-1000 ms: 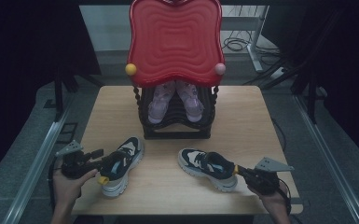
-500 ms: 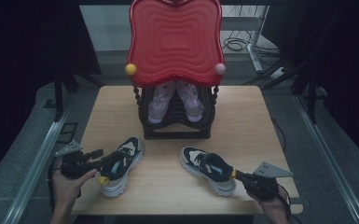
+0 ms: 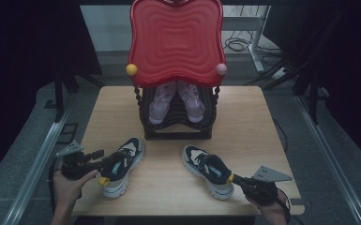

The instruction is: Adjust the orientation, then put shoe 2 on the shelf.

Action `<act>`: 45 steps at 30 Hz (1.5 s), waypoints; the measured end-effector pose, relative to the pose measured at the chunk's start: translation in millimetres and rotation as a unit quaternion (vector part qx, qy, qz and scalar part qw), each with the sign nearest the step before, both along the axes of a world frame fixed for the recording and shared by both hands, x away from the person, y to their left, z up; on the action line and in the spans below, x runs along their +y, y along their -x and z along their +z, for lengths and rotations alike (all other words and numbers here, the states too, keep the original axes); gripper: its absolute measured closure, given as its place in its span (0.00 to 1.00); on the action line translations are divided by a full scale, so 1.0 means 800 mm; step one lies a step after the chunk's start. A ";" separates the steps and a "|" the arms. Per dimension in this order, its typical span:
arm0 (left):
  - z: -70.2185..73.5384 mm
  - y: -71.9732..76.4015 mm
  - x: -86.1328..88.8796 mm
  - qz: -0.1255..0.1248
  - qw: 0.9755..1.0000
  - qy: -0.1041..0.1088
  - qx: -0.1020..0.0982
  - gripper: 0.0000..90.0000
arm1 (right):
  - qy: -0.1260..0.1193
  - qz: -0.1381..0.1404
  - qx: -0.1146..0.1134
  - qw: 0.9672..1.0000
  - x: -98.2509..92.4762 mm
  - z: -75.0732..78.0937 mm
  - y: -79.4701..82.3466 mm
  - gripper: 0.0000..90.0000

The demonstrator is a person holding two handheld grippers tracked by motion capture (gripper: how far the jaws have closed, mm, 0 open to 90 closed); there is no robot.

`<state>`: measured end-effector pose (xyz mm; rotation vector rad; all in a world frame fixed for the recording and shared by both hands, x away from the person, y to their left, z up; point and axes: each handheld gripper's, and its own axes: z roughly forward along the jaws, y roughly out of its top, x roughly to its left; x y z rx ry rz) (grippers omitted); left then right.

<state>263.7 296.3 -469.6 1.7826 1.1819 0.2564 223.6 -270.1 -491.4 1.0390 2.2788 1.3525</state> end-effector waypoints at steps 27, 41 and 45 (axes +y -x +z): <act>0.004 0.001 0.007 0.006 1.000 0.003 -0.004 0.48 | -0.018 -0.033 -0.020 0.999 -0.011 0.009 -0.002 0.96; -0.013 -0.010 0.005 -0.002 1.000 -0.009 0.022 0.50 | -0.035 -0.050 -0.028 0.998 -0.020 0.013 -0.003 0.84; -0.019 -0.016 0.002 -0.008 0.999 -0.017 0.034 0.53 | -0.038 -0.052 -0.028 0.998 -0.021 0.014 -0.005 0.81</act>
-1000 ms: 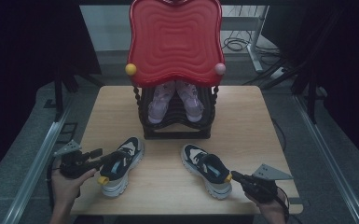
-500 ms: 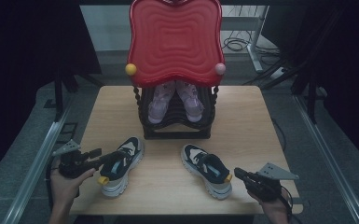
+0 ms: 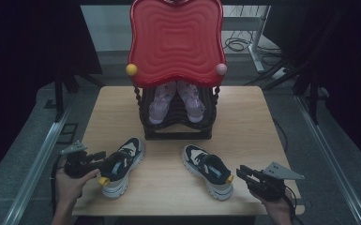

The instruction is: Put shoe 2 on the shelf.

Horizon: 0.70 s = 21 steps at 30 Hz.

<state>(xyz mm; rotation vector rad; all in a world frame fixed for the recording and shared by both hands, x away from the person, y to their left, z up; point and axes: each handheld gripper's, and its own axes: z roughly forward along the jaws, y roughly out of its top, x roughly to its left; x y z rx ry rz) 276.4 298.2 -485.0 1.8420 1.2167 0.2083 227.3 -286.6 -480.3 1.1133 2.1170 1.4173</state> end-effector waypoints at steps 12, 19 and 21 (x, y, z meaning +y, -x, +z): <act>-0.009 -0.011 -0.004 -0.010 1.000 -0.020 0.018 0.59 | 0.002 0.001 -0.003 1.000 0.002 0.001 -0.003 0.78; -0.011 -0.016 -0.007 -0.022 0.999 -0.021 0.027 0.63 | 0.001 0.003 -0.005 1.000 0.005 0.004 -0.003 0.78; -0.012 -0.017 -0.008 -0.023 0.999 -0.023 0.028 0.63 | 0.001 0.004 -0.009 1.000 0.006 0.006 -0.004 0.77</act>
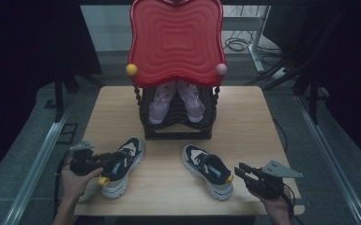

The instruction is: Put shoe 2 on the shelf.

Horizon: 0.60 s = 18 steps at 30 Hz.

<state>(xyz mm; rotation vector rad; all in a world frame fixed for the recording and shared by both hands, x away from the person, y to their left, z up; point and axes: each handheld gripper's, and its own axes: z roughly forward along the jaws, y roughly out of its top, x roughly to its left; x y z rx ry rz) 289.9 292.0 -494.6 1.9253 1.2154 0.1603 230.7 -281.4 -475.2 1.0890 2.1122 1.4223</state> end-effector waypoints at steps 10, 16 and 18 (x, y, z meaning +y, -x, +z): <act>0.000 0.003 -0.001 -0.002 1.000 -0.010 -0.009 0.72 | 0.000 0.000 -0.010 1.000 0.003 0.007 -0.001 0.76; 0.001 0.005 -0.003 0.010 1.000 -0.021 -0.011 0.76 | 0.001 -0.004 -0.020 1.000 0.003 0.017 0.000 0.74; 0.002 0.006 -0.003 0.013 1.000 -0.022 -0.012 0.77 | -0.005 -0.001 -0.024 1.000 0.005 0.027 -0.002 0.71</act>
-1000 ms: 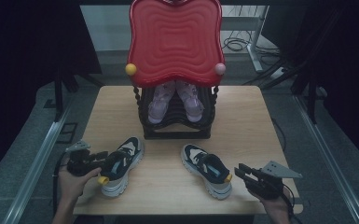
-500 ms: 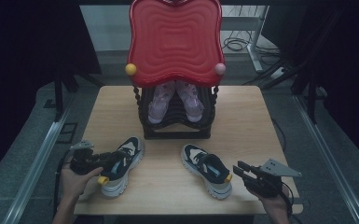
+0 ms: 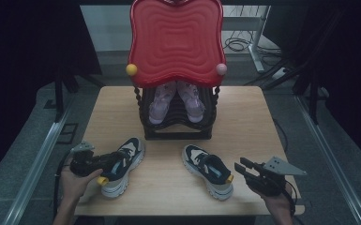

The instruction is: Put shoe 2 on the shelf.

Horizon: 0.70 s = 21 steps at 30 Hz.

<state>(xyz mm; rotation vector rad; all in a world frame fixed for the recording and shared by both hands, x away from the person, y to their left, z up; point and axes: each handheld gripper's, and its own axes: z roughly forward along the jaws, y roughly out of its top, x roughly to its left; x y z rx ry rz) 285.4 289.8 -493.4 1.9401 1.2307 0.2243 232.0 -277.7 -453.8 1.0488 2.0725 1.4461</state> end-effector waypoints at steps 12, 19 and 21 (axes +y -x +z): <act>0.000 0.001 -0.001 0.004 1.000 0.000 0.000 0.78 | 0.008 0.064 0.039 0.997 0.031 0.017 -0.046 0.62; 0.000 0.001 0.000 0.005 1.000 0.003 0.000 0.78 | 0.012 0.086 0.076 0.993 0.047 0.003 -0.077 0.62; 0.000 0.001 0.000 0.005 1.000 0.004 0.001 0.78 | 0.016 0.090 0.080 0.993 0.050 0.000 -0.080 0.62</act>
